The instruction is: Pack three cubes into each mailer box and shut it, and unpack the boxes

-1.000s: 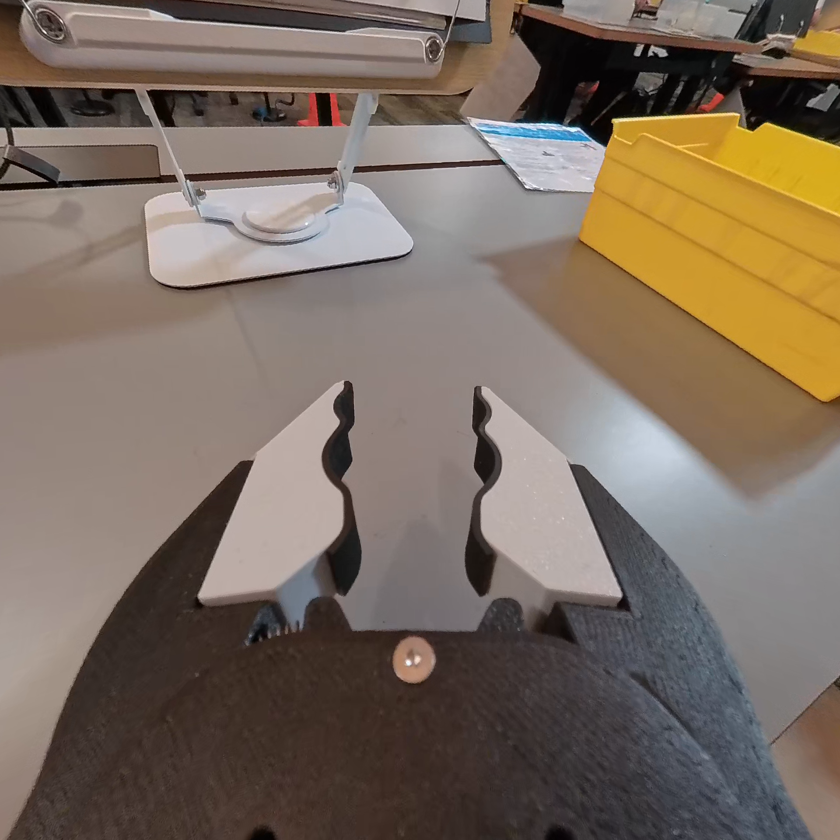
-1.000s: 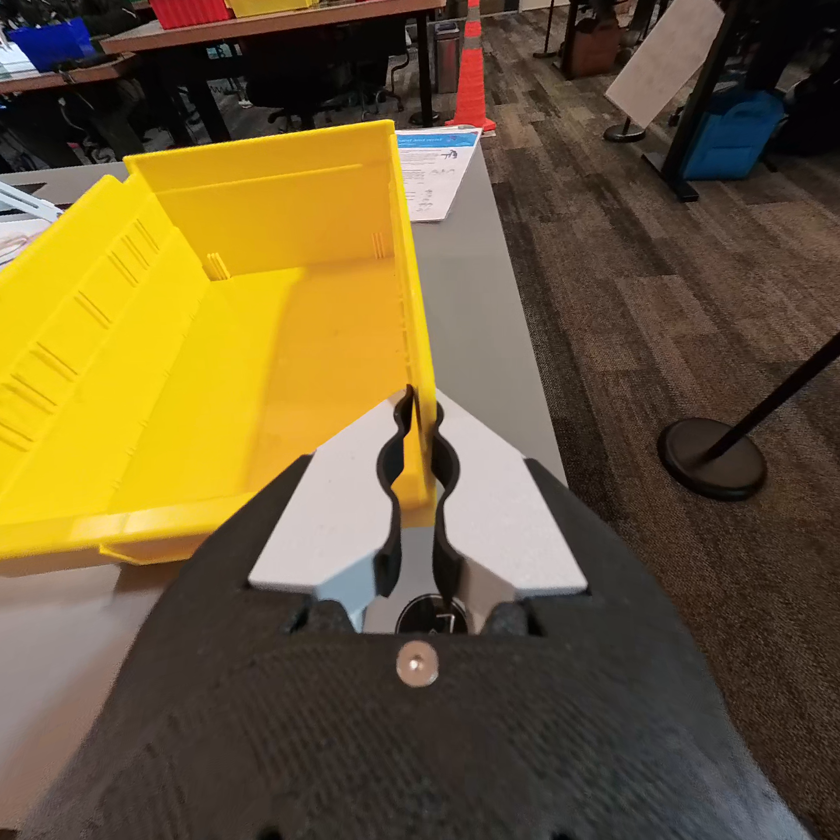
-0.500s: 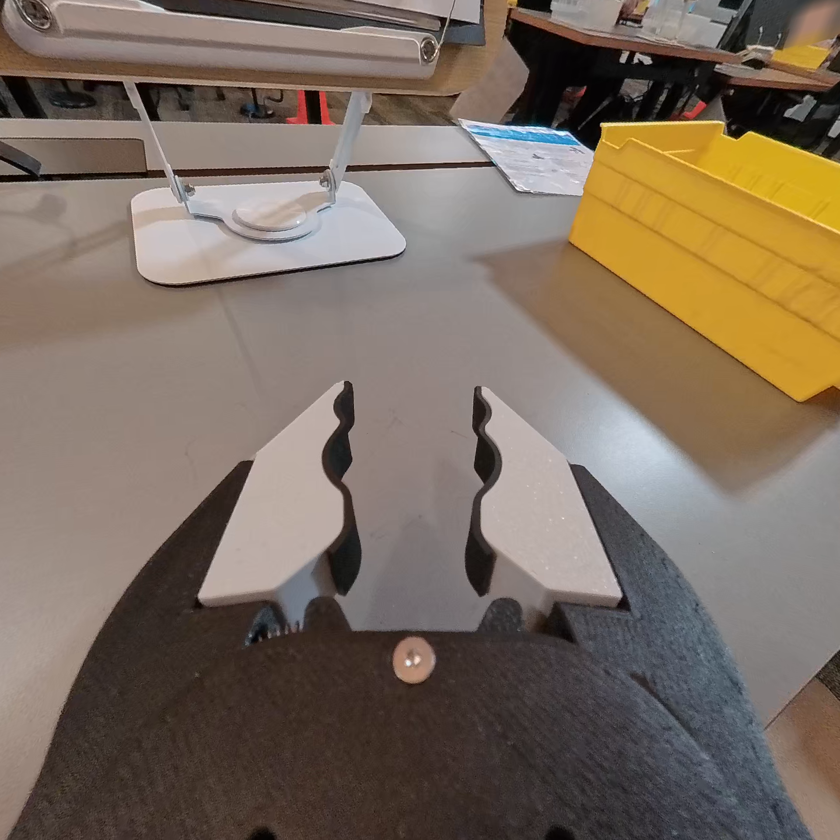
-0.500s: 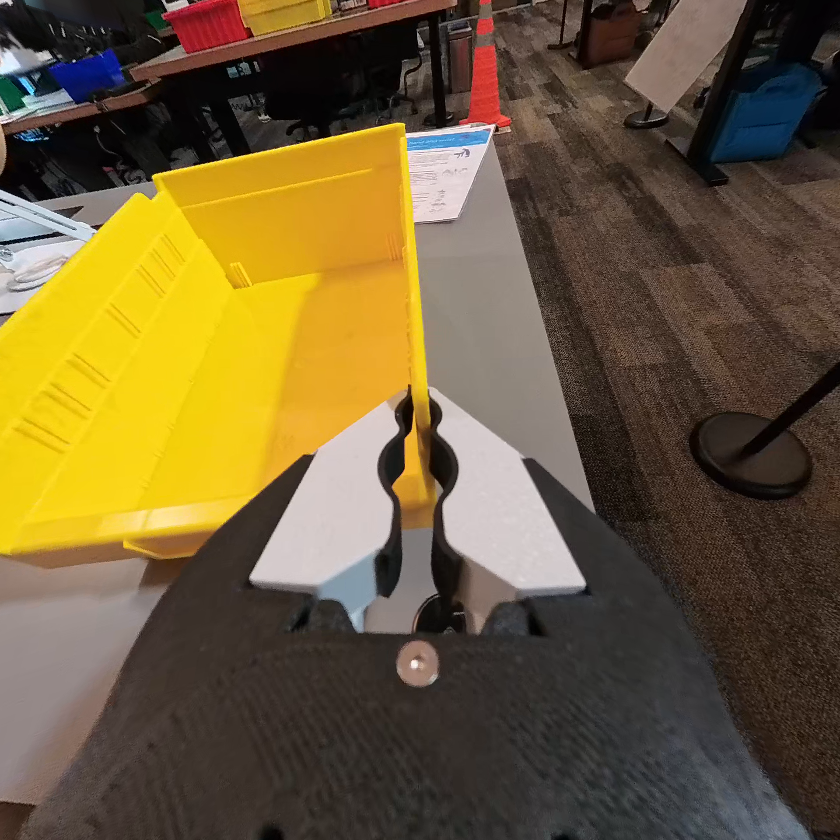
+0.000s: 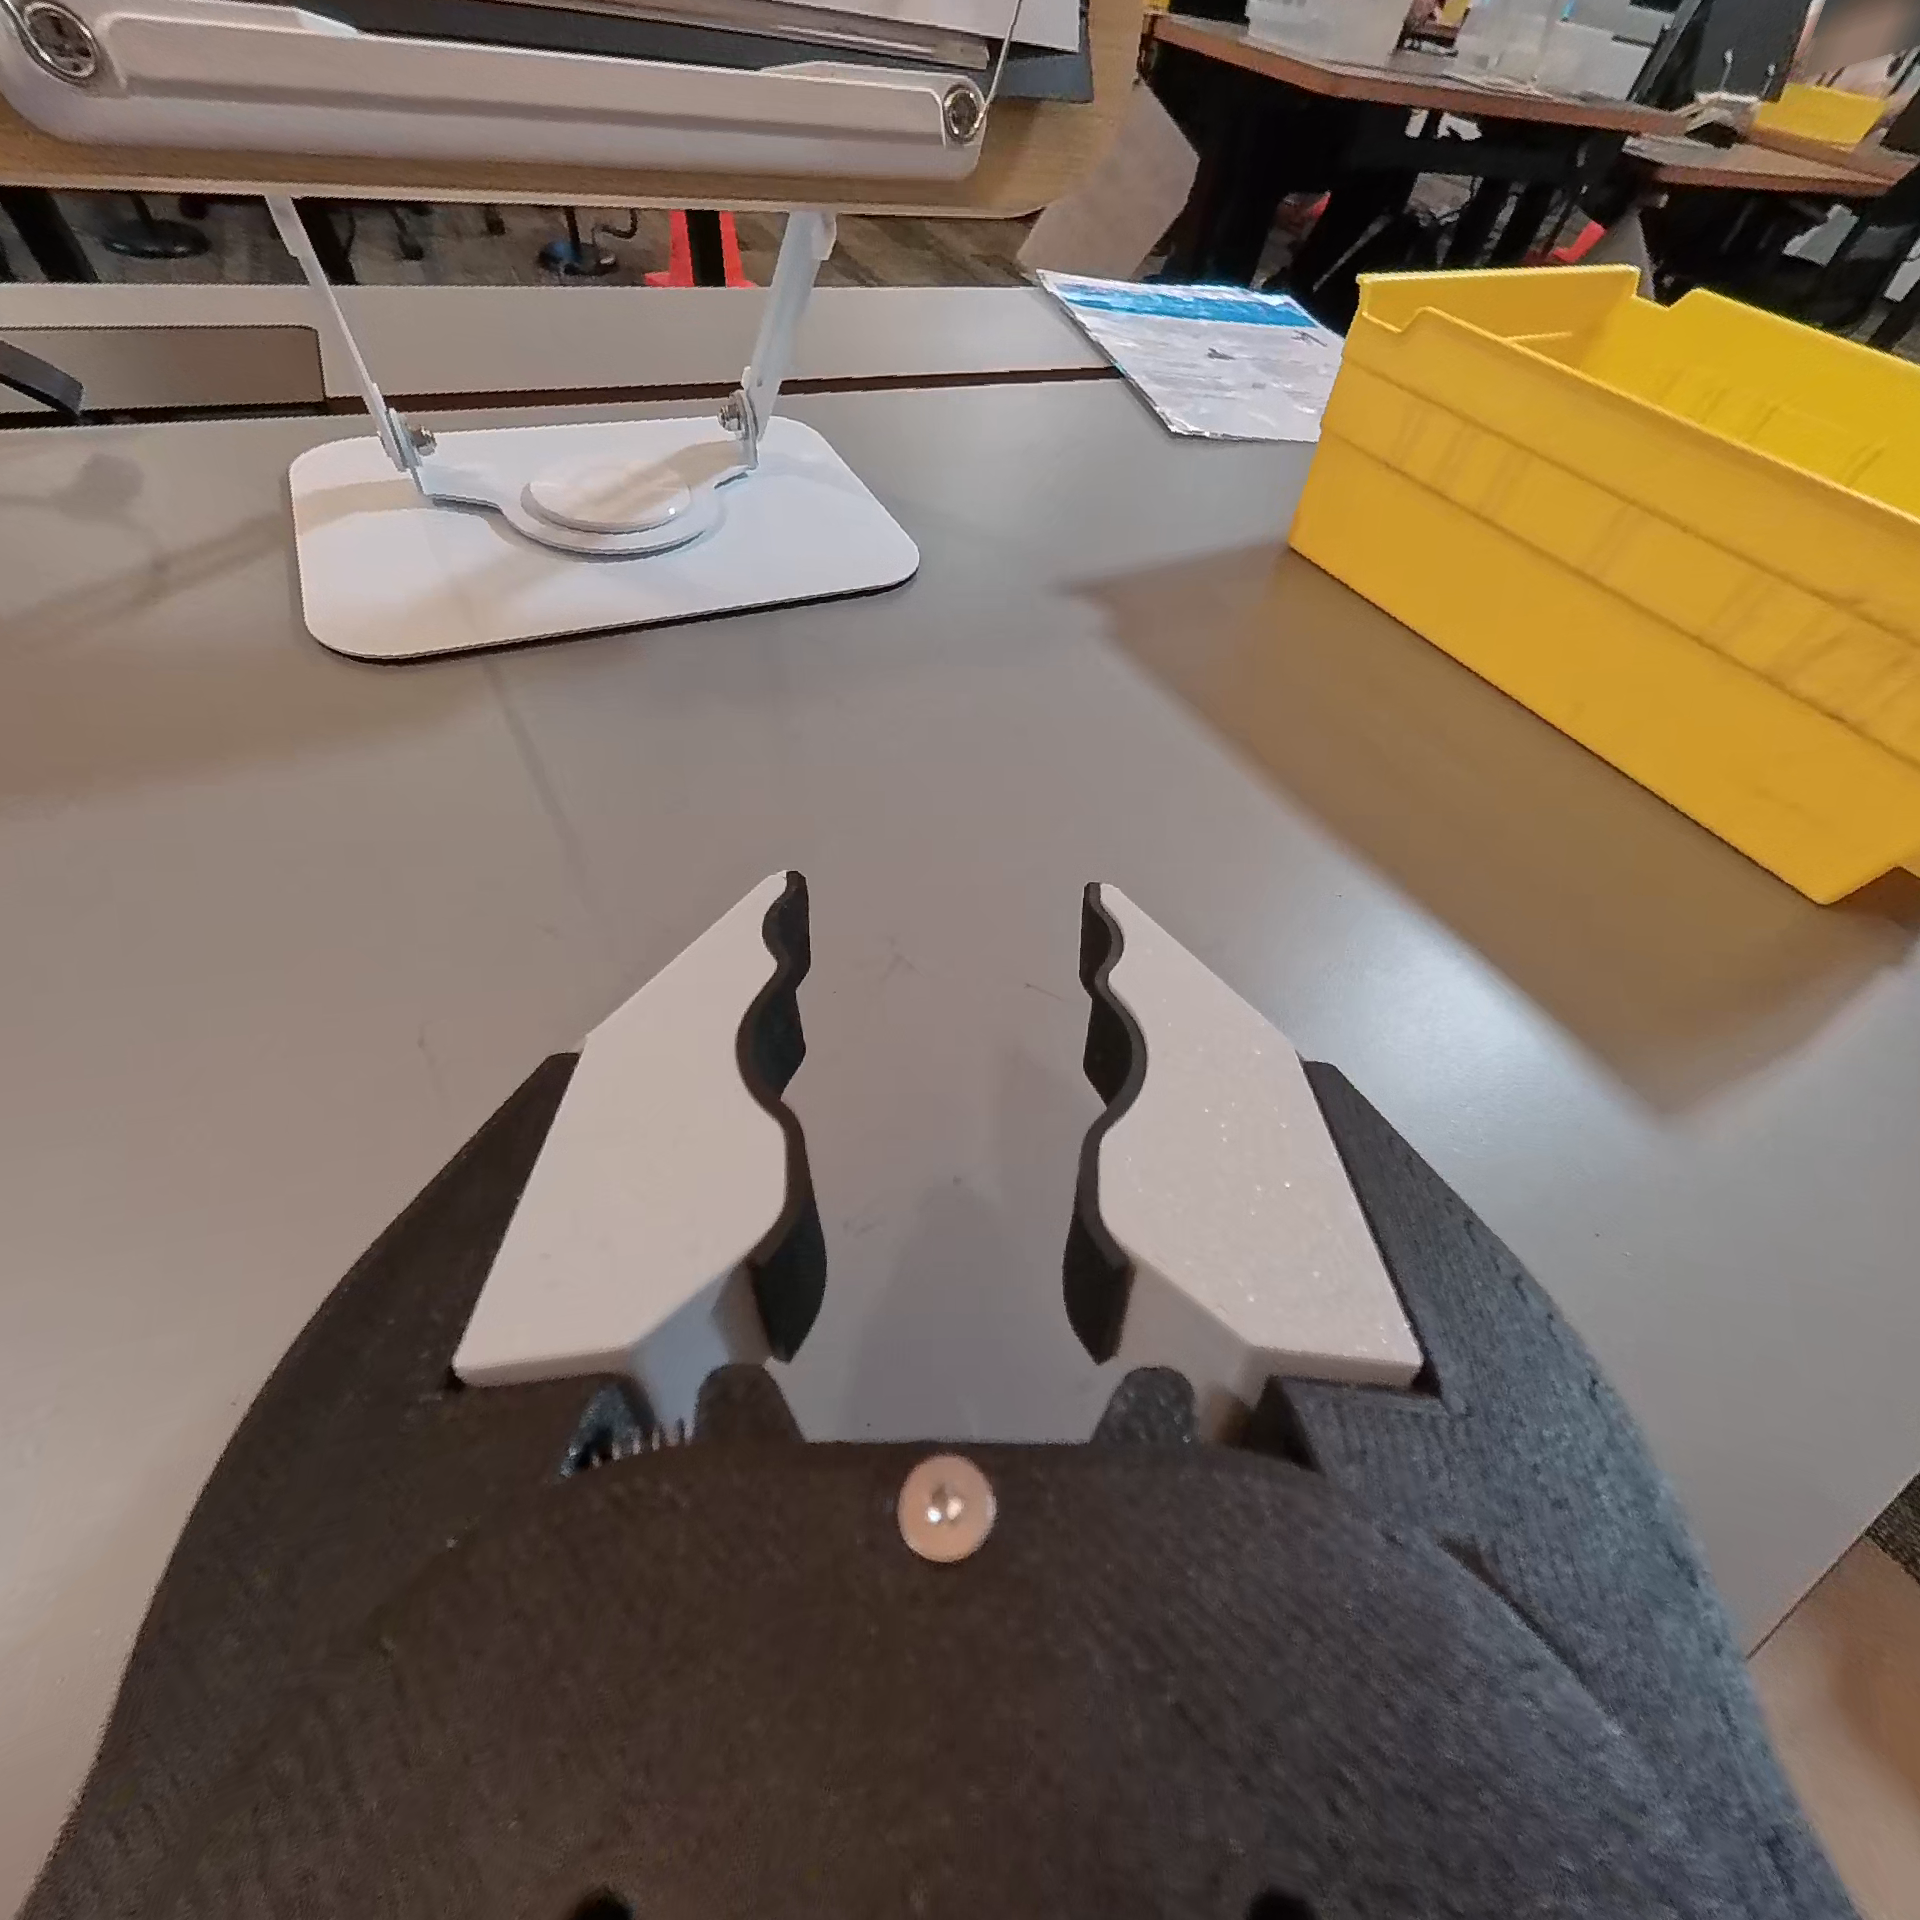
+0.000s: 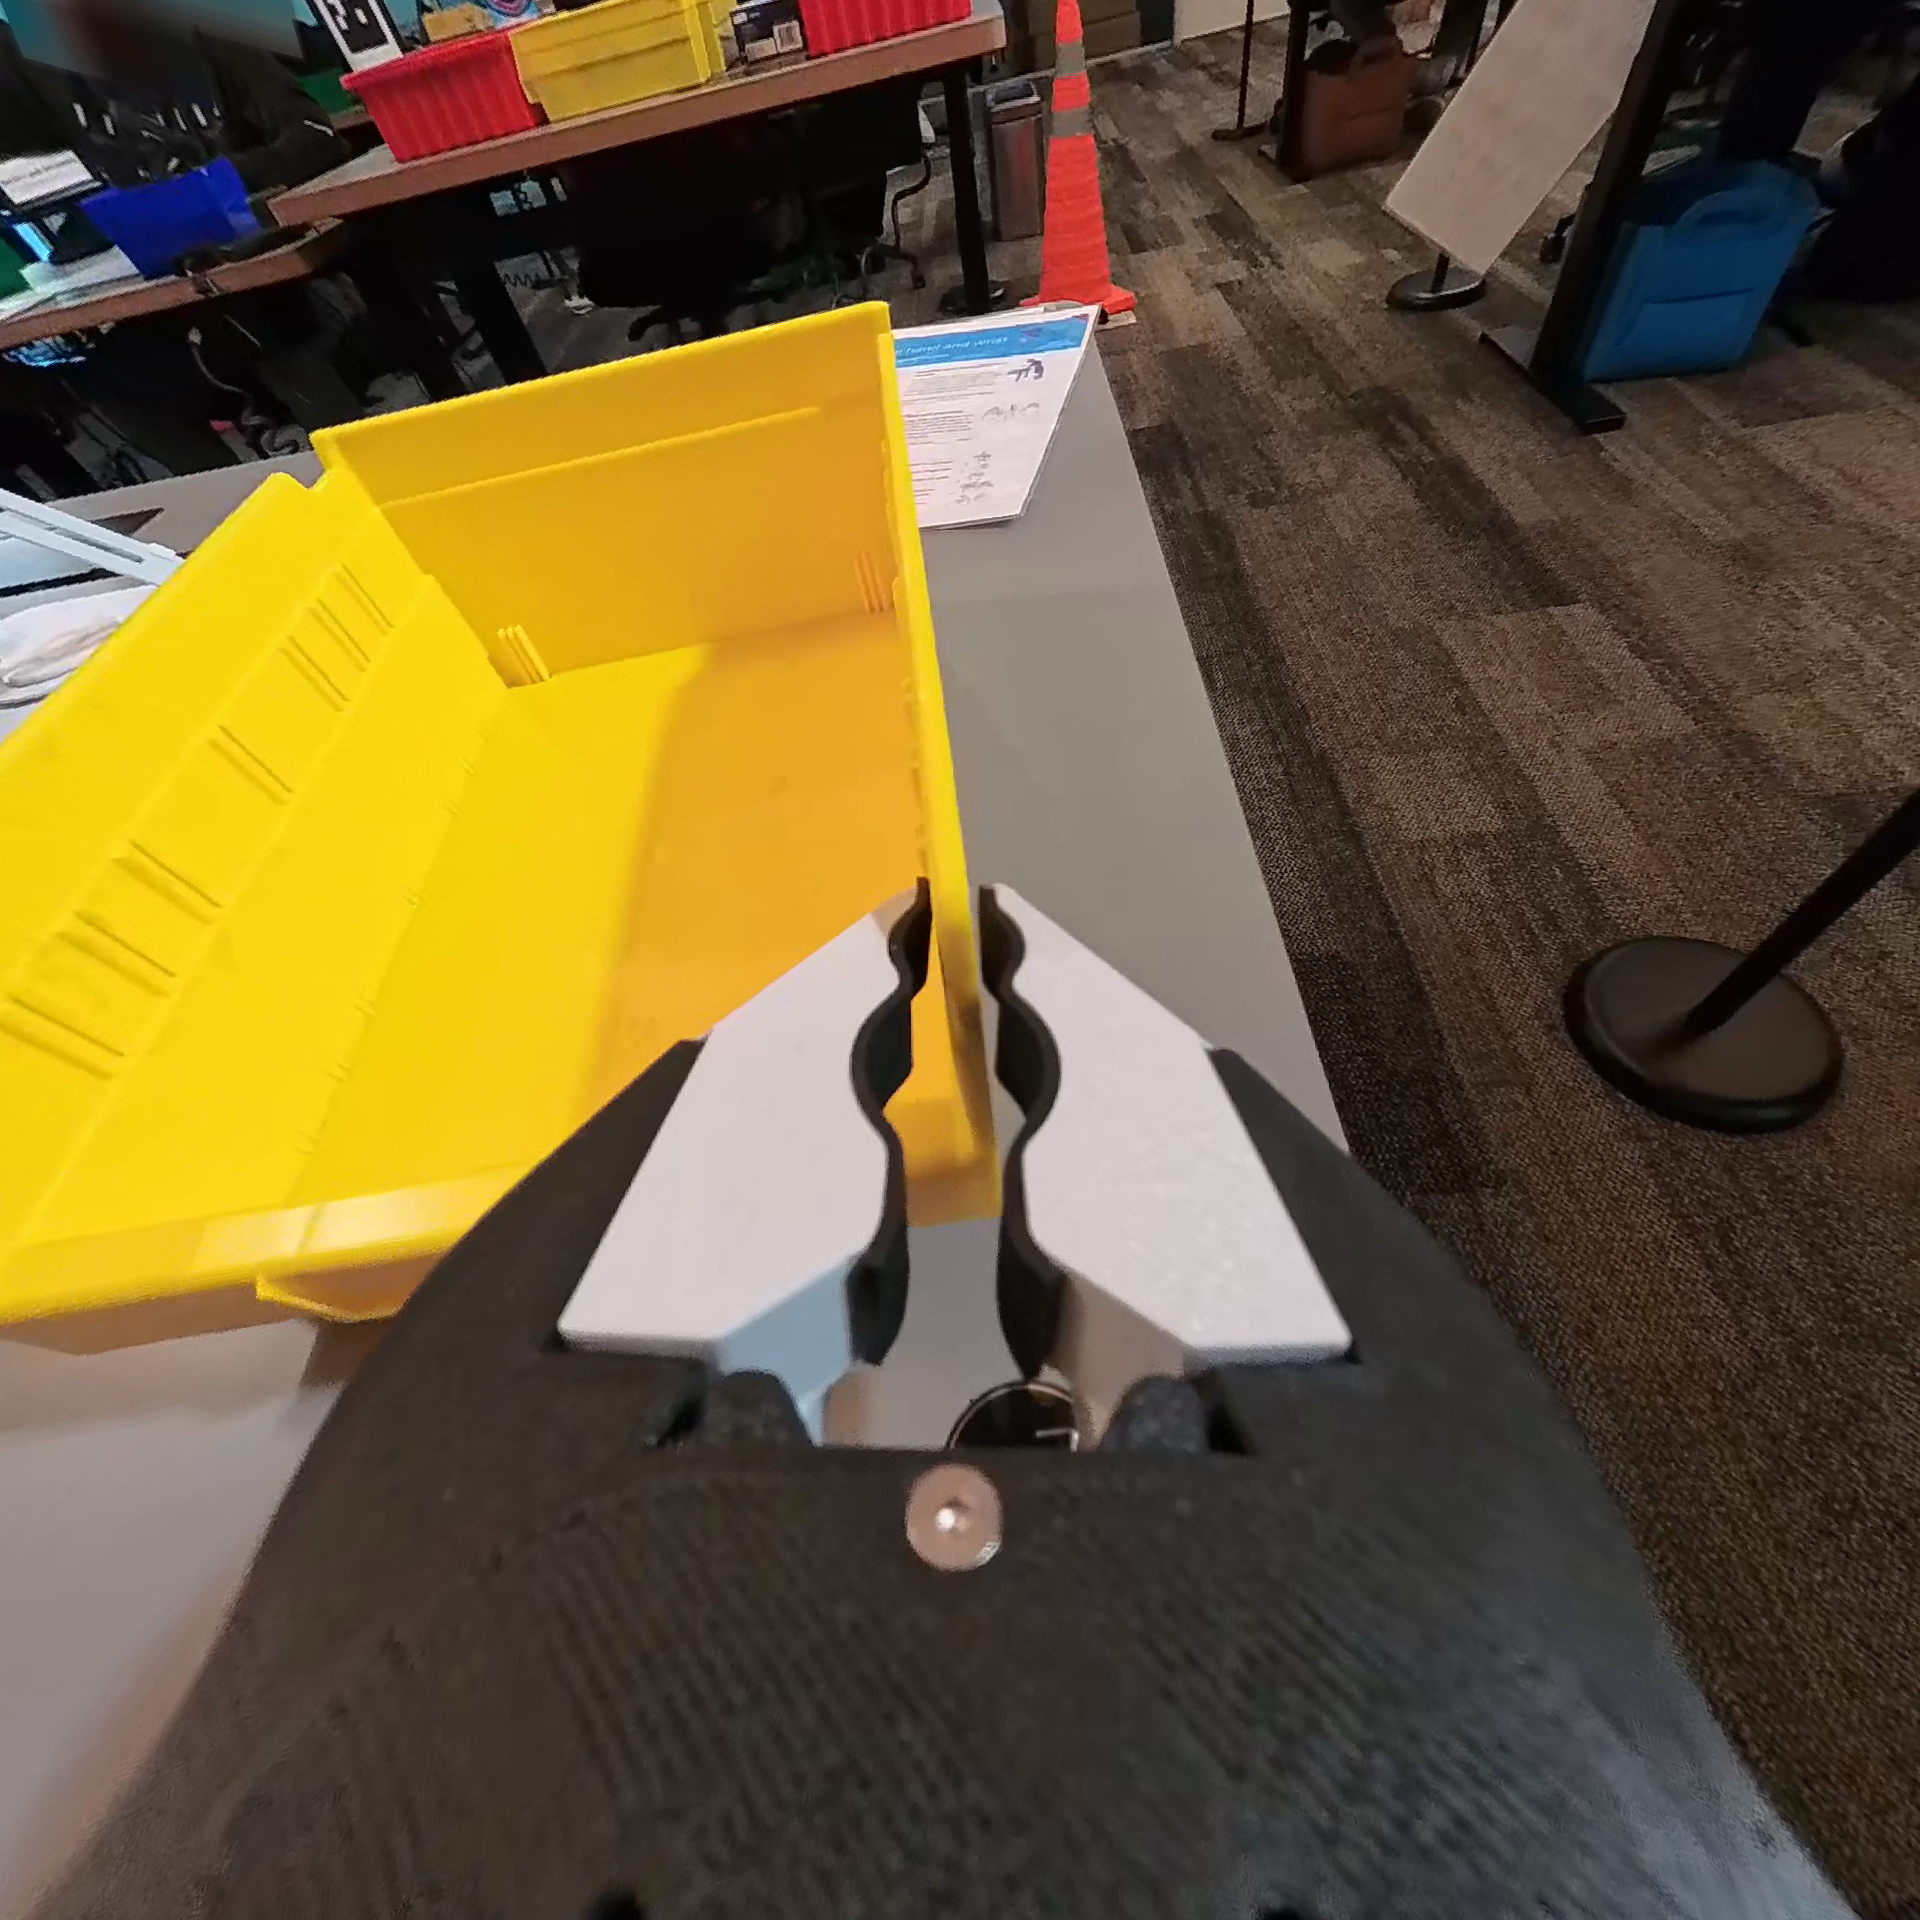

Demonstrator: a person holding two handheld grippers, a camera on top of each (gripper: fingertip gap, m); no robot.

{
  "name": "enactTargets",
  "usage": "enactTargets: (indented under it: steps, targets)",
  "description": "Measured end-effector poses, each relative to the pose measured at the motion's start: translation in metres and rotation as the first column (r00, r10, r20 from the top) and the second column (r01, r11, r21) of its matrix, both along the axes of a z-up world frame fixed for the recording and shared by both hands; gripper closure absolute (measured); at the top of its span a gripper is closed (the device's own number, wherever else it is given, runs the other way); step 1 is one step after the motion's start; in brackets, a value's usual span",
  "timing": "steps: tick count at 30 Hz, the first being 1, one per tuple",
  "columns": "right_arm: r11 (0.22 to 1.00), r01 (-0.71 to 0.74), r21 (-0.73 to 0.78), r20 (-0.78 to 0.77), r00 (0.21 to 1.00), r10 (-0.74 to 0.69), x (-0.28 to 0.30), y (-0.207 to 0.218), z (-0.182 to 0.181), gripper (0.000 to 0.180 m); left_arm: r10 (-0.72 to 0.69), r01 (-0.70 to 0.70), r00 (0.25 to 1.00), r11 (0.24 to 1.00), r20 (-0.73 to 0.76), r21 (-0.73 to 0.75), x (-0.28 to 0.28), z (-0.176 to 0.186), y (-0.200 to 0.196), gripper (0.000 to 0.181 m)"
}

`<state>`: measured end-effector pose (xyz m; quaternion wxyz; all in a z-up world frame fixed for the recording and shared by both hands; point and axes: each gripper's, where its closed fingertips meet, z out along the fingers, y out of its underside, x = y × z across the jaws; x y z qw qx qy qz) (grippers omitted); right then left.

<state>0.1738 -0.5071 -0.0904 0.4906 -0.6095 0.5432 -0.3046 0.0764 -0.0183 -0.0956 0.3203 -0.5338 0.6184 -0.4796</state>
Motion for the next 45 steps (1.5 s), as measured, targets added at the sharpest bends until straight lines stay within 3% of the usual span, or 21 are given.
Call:
enactTargets:
  steps: [45]
  targets:
    - [0.999,-0.037,0.003,-0.005,0.999,0.037,-0.0024,0.0046,0.0006,0.178,-0.016,0.015,1.000,0.999,-0.014,-0.039,-0.0004,-0.0015,-0.0028,0.131]
